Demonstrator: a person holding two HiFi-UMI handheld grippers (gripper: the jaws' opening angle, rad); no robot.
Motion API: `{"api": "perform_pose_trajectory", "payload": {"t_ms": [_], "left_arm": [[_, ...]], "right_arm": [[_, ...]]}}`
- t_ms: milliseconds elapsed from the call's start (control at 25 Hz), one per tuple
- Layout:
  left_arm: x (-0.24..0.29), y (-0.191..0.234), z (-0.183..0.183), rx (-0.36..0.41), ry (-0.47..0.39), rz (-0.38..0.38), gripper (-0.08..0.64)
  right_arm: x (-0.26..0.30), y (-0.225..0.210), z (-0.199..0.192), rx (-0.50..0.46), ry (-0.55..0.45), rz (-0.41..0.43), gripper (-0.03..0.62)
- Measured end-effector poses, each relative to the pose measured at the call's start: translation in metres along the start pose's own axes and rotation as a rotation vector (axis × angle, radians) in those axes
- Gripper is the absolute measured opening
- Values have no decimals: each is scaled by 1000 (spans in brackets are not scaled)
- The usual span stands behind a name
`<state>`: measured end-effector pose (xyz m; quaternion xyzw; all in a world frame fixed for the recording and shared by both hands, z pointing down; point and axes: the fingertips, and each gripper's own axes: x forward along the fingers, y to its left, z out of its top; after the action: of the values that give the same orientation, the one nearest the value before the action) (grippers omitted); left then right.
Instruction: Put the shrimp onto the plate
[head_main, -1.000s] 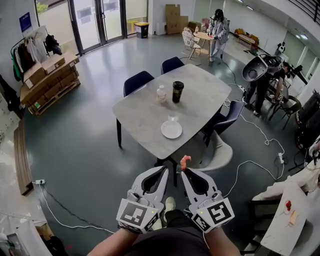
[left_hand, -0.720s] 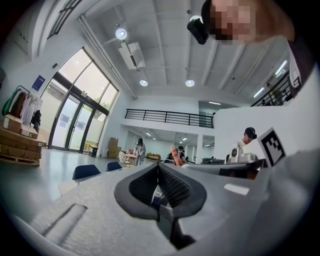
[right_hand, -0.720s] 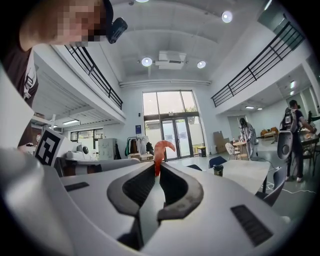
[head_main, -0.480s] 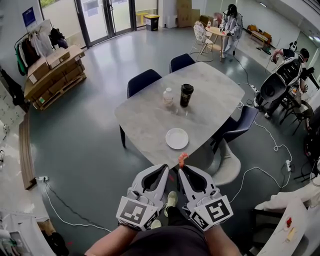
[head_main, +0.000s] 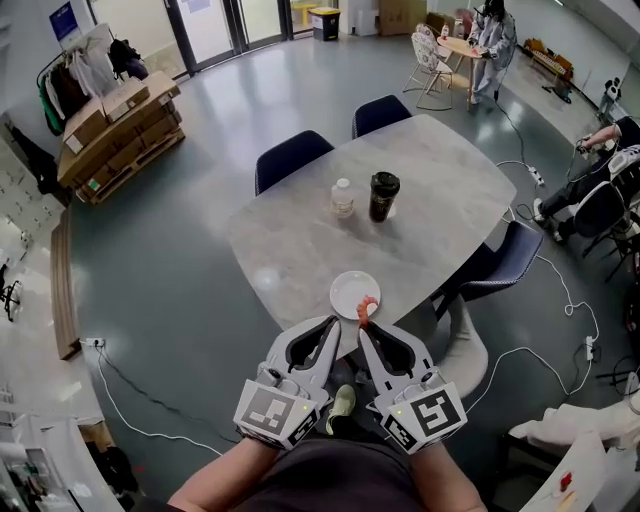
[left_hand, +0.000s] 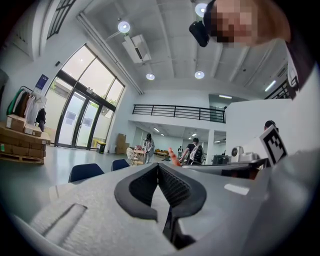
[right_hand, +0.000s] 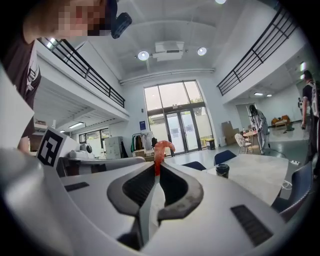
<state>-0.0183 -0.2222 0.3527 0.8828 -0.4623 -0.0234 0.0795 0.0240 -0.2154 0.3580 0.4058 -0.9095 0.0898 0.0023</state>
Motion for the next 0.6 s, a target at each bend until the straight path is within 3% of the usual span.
{"api": "perform_pose_trajectory", "payload": {"t_ms": [360, 600], "left_arm": [[51, 37, -25, -27, 37, -7, 8], [82, 69, -66, -42, 85, -17, 8]], "right_arm": [[40, -53, -37, 20, 110, -31, 32], [71, -87, -109, 24, 269, -83, 32]]}}
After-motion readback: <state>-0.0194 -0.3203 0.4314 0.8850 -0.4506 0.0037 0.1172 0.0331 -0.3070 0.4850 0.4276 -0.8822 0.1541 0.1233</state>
